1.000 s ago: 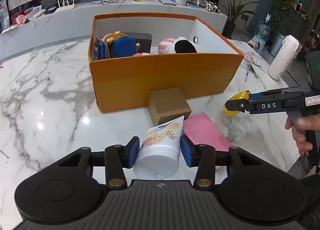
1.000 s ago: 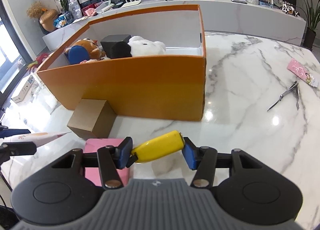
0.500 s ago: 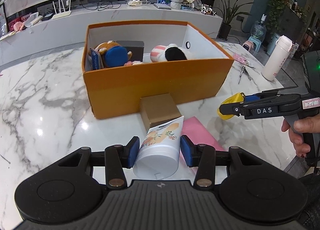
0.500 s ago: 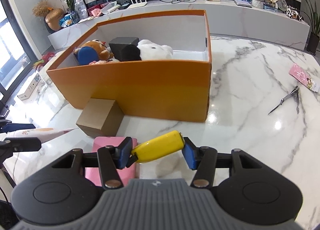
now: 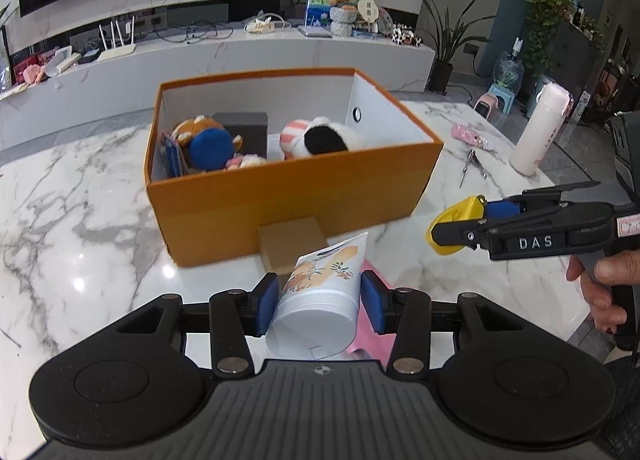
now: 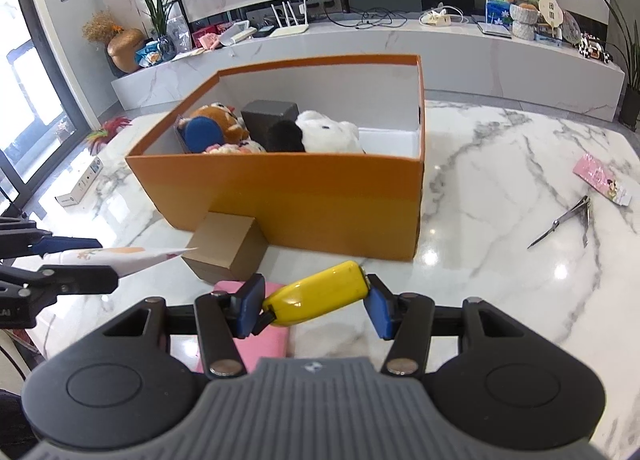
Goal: Organize objects
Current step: 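Carry the lotion tube and tape measure over the orange box and lower them inside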
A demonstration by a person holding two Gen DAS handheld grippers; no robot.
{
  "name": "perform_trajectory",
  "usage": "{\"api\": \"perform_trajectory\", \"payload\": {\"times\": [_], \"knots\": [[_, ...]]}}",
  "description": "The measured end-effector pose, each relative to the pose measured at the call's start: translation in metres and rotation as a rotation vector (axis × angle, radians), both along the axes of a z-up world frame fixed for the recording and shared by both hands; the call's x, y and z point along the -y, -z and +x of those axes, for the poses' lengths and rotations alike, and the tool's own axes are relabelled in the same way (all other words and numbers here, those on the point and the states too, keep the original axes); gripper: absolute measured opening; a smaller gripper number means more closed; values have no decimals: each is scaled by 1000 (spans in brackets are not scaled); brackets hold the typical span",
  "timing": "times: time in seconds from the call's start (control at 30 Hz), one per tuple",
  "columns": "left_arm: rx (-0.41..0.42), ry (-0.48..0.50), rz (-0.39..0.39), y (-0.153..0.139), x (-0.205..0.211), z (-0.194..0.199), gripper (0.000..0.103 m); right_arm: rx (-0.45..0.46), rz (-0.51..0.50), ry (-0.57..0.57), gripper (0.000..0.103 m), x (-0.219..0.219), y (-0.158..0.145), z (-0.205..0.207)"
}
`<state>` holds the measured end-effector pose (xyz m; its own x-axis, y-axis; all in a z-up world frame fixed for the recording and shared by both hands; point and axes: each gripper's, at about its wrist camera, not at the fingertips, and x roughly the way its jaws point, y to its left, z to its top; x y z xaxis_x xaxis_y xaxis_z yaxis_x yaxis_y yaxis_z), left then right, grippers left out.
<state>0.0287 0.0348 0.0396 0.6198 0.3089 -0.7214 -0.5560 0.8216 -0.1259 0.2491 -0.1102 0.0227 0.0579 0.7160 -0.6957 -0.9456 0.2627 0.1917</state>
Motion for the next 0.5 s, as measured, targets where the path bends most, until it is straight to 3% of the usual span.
{"api": "perform_trajectory", "payload": {"times": [0.27, 0.5], "knots": [[59, -17, 73, -30, -2, 14, 52, 1, 88, 10, 56, 7, -30, 0], [150, -85, 80, -57, -42, 38, 52, -4, 198, 65, 56, -20, -73, 17]]}}
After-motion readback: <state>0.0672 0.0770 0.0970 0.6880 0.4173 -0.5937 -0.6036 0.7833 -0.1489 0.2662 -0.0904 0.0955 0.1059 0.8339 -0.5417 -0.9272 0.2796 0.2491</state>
